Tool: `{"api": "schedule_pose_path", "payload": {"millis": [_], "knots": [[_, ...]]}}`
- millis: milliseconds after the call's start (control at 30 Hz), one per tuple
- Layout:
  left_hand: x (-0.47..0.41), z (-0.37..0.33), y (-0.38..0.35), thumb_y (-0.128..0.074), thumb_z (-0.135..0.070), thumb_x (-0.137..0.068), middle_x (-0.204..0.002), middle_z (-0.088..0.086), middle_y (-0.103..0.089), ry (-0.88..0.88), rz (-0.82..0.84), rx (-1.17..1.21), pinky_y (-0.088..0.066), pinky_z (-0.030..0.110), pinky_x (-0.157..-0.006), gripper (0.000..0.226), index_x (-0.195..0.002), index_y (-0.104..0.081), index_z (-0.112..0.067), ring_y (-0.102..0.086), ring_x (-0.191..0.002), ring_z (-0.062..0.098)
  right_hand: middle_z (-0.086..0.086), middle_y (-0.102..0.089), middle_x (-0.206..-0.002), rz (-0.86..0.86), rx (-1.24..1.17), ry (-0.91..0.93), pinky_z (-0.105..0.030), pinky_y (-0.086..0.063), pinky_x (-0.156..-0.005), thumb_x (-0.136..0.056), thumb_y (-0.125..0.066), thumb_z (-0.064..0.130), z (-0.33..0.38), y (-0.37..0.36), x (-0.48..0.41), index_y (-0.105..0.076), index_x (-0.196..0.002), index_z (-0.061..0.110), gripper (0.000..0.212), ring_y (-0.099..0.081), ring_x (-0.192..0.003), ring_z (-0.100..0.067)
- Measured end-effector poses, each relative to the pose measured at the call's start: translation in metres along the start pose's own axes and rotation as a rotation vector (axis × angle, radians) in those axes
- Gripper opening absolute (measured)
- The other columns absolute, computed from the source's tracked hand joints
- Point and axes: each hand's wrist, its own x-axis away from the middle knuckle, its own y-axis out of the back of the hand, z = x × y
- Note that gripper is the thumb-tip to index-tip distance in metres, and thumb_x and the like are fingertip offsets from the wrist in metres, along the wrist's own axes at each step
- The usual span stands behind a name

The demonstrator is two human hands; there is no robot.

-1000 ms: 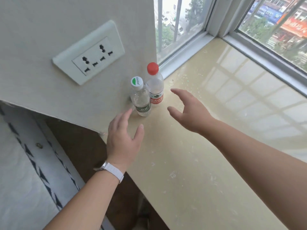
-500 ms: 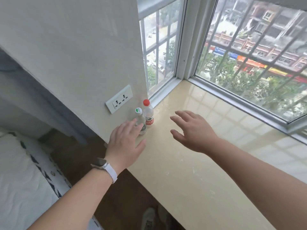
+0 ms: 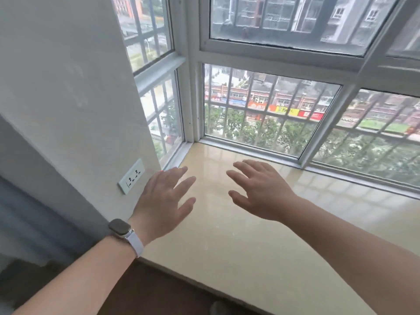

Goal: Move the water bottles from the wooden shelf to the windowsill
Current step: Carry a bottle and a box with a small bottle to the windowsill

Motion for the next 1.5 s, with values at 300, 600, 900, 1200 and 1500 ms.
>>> {"api": "schedule_pose_path", "payload": {"millis": [300, 600, 900, 1200, 1500], "knots": [[-0.034, -0.072, 0.001, -0.046, -0.048, -0.092, -0.136, 0.009, -0.062, -0.223, 0.020, 0.094, -0.041, 0.057, -0.108, 0.052, -0.130, -0.065, -0.018, -0.055, -0.126, 0.036, -0.004, -0.055, -0.141, 0.016, -0.013, -0.288, -0.044, -0.038, -0.105, -0.092, -0.028, 0.057, -0.015, 0.013, 0.099, -0.054, -0.138, 0.023, 0.063, -0.047, -0.132, -0.030], [-0.091, -0.211, -0.034, -0.049, -0.046, -0.091, -0.135, 0.012, -0.063, -0.542, 0.059, 0.162, -0.046, 0.058, -0.103, 0.050, -0.127, -0.067, -0.016, -0.059, -0.122, 0.039, -0.001, -0.037, -0.156, 0.017, -0.064, -0.597, -0.039, -0.021, -0.115, -0.087, -0.011, 0.063, -0.083, 0.025, 0.223, -0.037, -0.149, 0.029, 0.076, -0.028, -0.144, -0.025], [-0.124, -0.420, -0.067, -0.049, -0.047, -0.091, -0.134, 0.010, -0.064, -0.869, 0.068, 0.214, -0.048, 0.052, -0.099, 0.051, -0.130, -0.064, -0.017, -0.059, -0.120, 0.037, -0.006, -0.049, -0.148, -0.067, -0.040, -0.932, -0.043, -0.031, -0.111, -0.090, -0.019, 0.059, -0.163, 0.032, 0.396, -0.048, -0.143, 0.025, 0.070, -0.042, -0.136, -0.030], [-0.115, -0.601, -0.089, -0.048, -0.045, -0.093, -0.136, 0.009, -0.063, -1.176, 0.111, 0.284, -0.044, 0.050, -0.102, 0.049, -0.129, -0.065, -0.017, -0.057, -0.125, 0.037, -0.013, -0.066, -0.122, -0.173, -0.065, -1.219, -0.048, -0.052, -0.089, -0.088, -0.040, 0.050, -0.190, 0.021, 0.547, -0.067, -0.121, 0.015, 0.055, -0.064, -0.109, -0.034], [-0.073, -0.745, -0.105, -0.045, -0.046, -0.094, -0.138, 0.008, -0.062, -1.429, 0.180, 0.397, -0.043, 0.050, -0.106, 0.050, -0.132, -0.063, -0.019, -0.055, -0.129, 0.037, -0.006, -0.053, -0.142, -0.156, -0.010, -1.529, -0.045, -0.038, -0.103, -0.095, -0.037, 0.052, -0.172, 0.035, 0.671, -0.053, -0.138, 0.018, 0.057, -0.048, -0.129, -0.029]]}}
